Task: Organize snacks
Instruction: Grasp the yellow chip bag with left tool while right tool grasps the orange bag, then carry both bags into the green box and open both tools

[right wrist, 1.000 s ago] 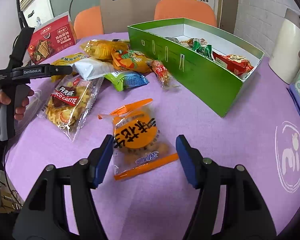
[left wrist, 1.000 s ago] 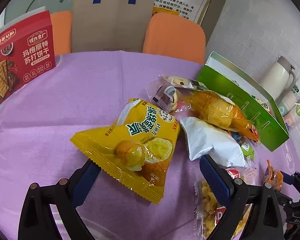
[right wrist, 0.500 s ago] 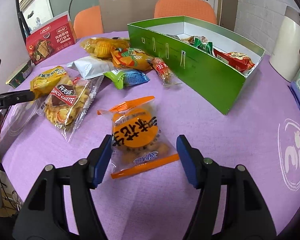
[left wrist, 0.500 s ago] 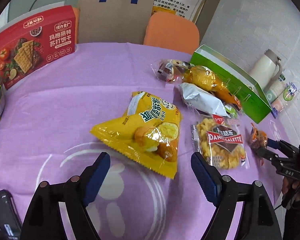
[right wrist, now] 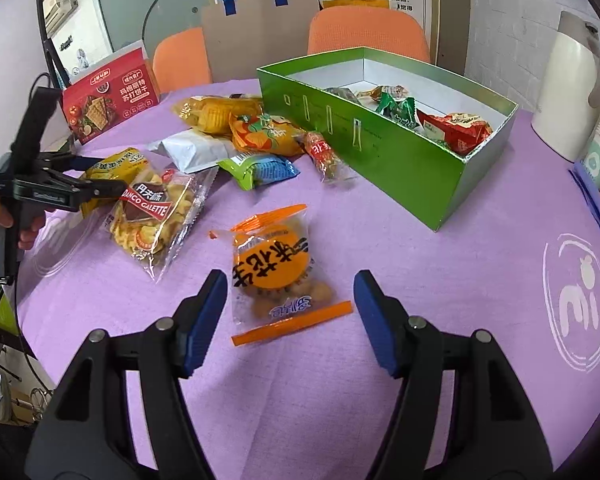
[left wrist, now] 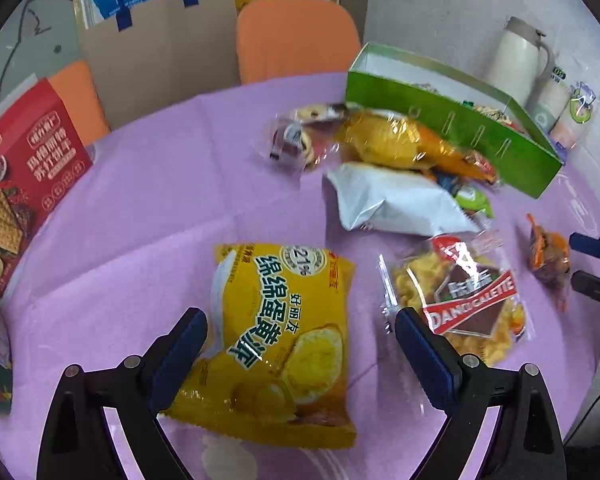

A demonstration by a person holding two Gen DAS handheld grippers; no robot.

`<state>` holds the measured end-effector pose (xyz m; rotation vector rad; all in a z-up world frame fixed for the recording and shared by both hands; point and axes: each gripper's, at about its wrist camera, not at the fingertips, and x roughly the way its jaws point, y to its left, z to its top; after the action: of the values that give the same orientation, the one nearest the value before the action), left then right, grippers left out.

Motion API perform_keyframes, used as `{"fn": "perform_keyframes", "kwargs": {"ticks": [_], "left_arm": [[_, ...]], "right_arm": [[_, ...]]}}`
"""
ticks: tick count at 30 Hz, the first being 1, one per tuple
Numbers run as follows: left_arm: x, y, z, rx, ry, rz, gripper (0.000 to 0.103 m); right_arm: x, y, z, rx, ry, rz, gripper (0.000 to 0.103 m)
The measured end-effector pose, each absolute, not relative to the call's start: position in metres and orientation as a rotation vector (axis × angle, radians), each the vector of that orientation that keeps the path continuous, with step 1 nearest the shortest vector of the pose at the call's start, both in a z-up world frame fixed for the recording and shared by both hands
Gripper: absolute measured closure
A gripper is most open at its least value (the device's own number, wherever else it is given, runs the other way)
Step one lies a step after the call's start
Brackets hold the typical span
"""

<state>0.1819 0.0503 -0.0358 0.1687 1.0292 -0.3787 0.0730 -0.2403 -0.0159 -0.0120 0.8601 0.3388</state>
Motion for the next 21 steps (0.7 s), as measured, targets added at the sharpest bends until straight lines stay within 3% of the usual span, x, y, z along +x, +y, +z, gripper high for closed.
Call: {"fn": "perform_keyframes", "kwargs": {"ticks": [5,14,18,21], "left_arm": [[0.182,0.075,-0.045,0.048,1.034,-0.340,0.008],[0.174,0.080,-0.044,0.049,1.029,-0.290,0.027],[0.167,0.083,-0.041,-0.012,1.032,-0.292,0.039],[0.161,0.088,-0.036,-0.047,1.032,-0.291,0.043]], "right_arm": [[0.081,-0.239,-0.019,-0.024,0.868,0.362,0.035],[0.090,-0.227,-0.028,-0.032,0.876,0.406,0.036],[0.087,-0.222,-0.033,-0.043,0.886,0.418,0.053],[0.084,-0.224,-0.031,-0.037,0.881,0.428,0.056]]}}
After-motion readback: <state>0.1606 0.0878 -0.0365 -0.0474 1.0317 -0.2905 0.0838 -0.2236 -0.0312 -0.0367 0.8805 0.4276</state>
